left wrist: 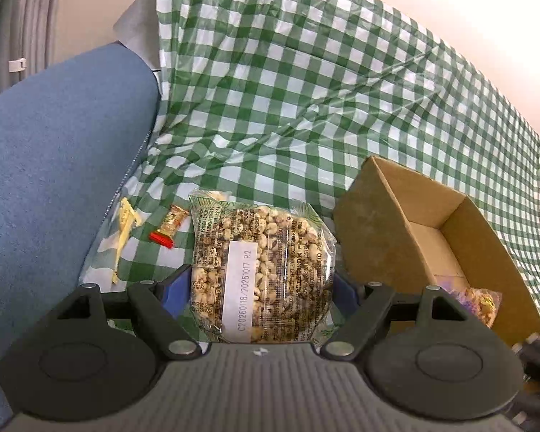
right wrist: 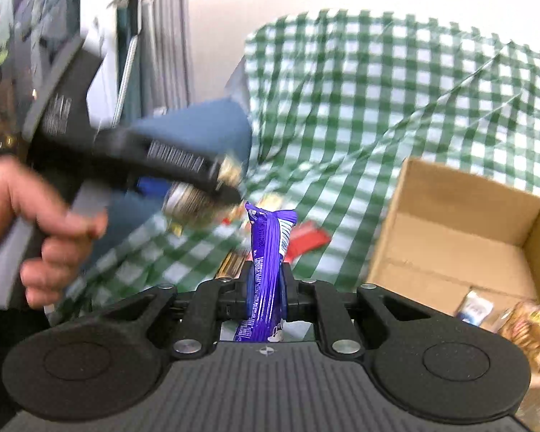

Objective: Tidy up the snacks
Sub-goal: 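Carry the bean bag and chocolate bar over the cardboard box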

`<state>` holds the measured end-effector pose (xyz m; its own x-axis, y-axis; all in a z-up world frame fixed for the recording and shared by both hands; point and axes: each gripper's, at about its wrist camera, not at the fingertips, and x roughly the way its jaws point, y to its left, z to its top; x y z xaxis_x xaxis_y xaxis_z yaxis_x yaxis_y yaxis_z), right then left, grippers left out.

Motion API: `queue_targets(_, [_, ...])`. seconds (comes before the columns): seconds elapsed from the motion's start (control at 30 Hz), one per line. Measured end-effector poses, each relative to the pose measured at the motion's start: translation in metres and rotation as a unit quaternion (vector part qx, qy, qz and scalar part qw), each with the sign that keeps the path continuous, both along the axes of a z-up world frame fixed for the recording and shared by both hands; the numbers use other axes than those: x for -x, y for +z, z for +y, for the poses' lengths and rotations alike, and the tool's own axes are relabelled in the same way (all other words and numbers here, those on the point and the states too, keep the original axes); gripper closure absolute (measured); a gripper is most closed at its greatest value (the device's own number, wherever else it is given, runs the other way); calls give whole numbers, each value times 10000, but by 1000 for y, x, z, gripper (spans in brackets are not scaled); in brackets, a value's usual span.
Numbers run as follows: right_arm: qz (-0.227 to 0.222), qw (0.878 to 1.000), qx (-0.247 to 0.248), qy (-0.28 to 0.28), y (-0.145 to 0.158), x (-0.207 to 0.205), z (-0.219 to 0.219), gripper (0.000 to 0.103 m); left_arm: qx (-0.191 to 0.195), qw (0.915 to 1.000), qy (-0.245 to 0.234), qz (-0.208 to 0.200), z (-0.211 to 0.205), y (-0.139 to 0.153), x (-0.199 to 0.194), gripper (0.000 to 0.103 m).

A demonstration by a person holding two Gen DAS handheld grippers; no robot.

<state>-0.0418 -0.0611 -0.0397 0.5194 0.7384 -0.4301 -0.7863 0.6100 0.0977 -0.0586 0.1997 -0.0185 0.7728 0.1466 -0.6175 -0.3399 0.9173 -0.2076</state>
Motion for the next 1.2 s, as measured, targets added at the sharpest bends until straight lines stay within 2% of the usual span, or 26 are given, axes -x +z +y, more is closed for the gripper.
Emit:
queue_targets(0.17, [-157, 9988, -369, -278, 33, -27, -29, 89, 8, 9999, 109, -13, 1, 0, -5, 20])
queue_targets(0.33, [-391, 9964, -388, -646, 54, -71, -55, 89, -102, 9999, 49, 15, -5, -2, -14, 20])
queue_targets(0.47, [-462, 9938, -197, -995, 47, -102, -72, 89, -149, 9999, 40, 36, -9, -4, -23, 20])
queue_targets(0.53, [-311, 9924, -228, -1171, 39, -112, -79, 89, -158, 9999, 21, 22, -11, -4, -27, 20])
queue_targets(0.6, [-147, 9908, -238, -1323, 34, -116, -86, 89, -174, 9998, 2, -19, -13, -3, -31, 20])
queue_targets(0.8, [-183, 9868, -176, -1598, 29, -120, -103, 89, -143, 9998, 42, -162, -24, -1, -45, 20])
queue_targets(1.03, [-277, 9826, -26, -1837, 26, -132, -117, 89, -543, 9958, -204, -703, -58, 14, -58, 20])
queue_targets(1.2, [-161, 9772, -5, -2116, 22, -138, -135, 89, -455, 9924, -471, -1044, -80, 19, -75, 20])
